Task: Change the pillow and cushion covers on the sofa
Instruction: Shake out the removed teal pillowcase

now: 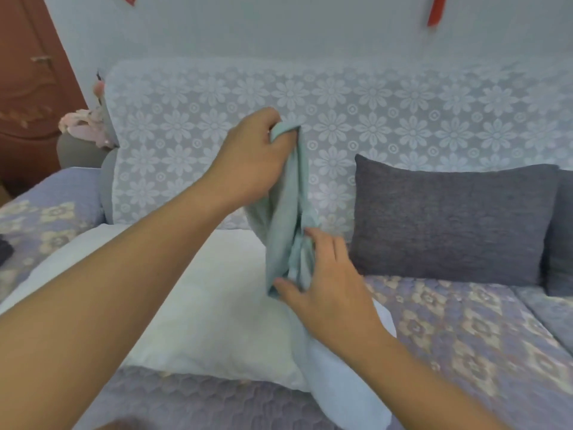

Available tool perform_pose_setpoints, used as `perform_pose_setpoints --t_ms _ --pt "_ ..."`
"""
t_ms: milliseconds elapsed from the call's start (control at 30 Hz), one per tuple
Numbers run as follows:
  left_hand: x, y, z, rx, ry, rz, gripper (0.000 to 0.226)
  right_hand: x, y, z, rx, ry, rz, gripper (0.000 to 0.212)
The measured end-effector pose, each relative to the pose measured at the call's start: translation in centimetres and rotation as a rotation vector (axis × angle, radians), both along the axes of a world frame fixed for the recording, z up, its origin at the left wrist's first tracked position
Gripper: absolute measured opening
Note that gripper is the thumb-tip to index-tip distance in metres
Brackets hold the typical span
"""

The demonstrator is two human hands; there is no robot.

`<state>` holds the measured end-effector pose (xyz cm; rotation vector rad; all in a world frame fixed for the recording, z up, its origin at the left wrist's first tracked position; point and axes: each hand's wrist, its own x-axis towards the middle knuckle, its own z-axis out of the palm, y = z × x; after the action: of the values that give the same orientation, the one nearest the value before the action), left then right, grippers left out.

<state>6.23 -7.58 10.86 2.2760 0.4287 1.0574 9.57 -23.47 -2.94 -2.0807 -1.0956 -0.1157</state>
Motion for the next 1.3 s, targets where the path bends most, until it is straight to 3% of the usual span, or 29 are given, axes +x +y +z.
perform_pose_setpoints --t_ms 133,233,300,367,433,533,600,633,767,833,933,1000,1067,1133,1200,1233,1300 --pt "0.0 1.5 0.1 0.027 -0.021 0.080 0.026 7.0 -0.8 0.0 0.112 0.352 -0.130 0.017" --pt "-1.4 4.9 -1.3 0.092 0.003 0.207 0.033 9.8 -4.2 3.4 0.184 0.540 -0.026 0.019" --pt "-2.2 6.8 -2.7 0.145 0.070 0.253 0.039 10.7 -6.1 5.5 0.072 0.499 0.109 0.014" --pt "-2.7 7.9 -4.1 0.218 0.185 0.283 0.043 11.4 -7.4 6.9 -0.090 0.503 0.251 0.020" --pt "-2.9 8.7 -5.1 0.278 0.297 0.263 0.046 11.6 -7.8 7.6 -0.142 0.726 0.425 0.032" --pt "-2.7 9.3 -6.0 0.385 0.456 0.344 0.041 11.3 -7.0 7.6 -0.063 1.020 0.468 0.064" --pt "-2.1 8.3 -6.9 0.548 0.523 0.470 0.035 10.8 -5.6 7.4 0.062 1.186 0.479 0.063" --pt "-1.7 7.1 -7.5 0.542 0.480 0.449 0.041 10.5 -4.9 7.2 0.108 1.219 0.498 0.058" --pt "-1.8 -1.2 -9.8 -0.031 0.085 -0.053 0.042 10.2 -4.1 6.7 0.078 1.170 0.513 0.049" --pt "-2.4 -4.5 -11.6 -0.023 0.180 -0.187 0.056 10.1 -4.5 6.6 0.018 1.126 0.554 0.052" --pt "-1.6 -4.9 -13.9 0.114 0.373 -0.142 0.075 10.5 -5.3 7.1 0.062 1.083 0.635 0.047" --pt "-0.8 -3.1 -13.6 0.078 0.445 -0.111 0.084 11.0 -6.0 7.9 0.069 1.046 0.704 0.043" --pt "-0.7 -1.5 -12.1 0.018 0.489 -0.268 0.093 11.6 -7.0 9.1 0.022 1.025 0.769 0.046" --pt "-0.8 -1.4 -9.6 -0.176 0.526 -0.594 0.081 11.9 -7.9 10.0 -0.062 0.976 0.827 0.045" --pt "-0.8 -2.0 -6.9 -0.360 0.600 -0.814 0.055 12.1 -8.2 10.7 -0.124 0.899 0.843 0.043" --pt "-0.9 -2.3 -5.6 -0.395 0.633 -0.866 0.039 12.2 -8.2 11.0 -0.147 0.868 0.842 0.041" --pt "-0.8 -1.7 -4.3 -0.281 0.636 -0.793 0.013 12.8 -8.1 11.1 -0.240 0.819 0.805 0.034"
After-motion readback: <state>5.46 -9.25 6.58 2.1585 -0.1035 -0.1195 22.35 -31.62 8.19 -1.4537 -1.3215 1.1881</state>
